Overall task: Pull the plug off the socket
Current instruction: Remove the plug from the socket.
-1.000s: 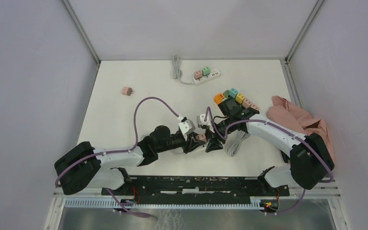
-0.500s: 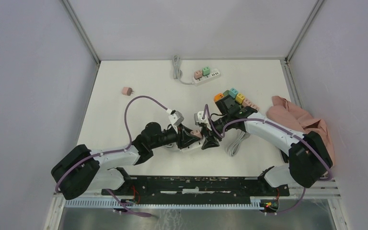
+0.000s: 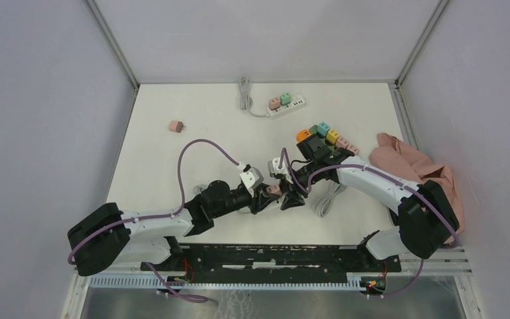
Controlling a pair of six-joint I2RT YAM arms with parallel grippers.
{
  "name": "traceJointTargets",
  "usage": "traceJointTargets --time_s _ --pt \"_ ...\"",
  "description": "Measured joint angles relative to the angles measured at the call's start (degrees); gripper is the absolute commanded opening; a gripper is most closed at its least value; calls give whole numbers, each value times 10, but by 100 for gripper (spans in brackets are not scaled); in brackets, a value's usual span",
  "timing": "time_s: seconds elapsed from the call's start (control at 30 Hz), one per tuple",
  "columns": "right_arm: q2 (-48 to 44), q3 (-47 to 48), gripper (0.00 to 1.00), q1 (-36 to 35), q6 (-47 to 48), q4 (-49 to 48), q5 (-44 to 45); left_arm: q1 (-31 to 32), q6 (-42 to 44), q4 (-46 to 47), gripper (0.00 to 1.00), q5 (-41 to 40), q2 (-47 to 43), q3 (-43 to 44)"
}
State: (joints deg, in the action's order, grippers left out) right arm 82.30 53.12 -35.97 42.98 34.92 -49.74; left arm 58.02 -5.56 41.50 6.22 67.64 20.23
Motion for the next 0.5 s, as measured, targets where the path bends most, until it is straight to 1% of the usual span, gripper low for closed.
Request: traceJointTargets --time_s 0.13,0.23,0.37,0.5 --pt "2 1 0 0 5 -12 -1 -26 -70 6 3 14 0 -3" --pt "3 1 0 0 4 -14 -2 -34 -90 6 3 20 0 -4" --pt "3 1 0 0 4 -14 -5 -34 -83 2 3 25 -5 -4" --pt "3 1 0 -2 5 -13 -8 -19 -36 -11 3 14 -16 -4"
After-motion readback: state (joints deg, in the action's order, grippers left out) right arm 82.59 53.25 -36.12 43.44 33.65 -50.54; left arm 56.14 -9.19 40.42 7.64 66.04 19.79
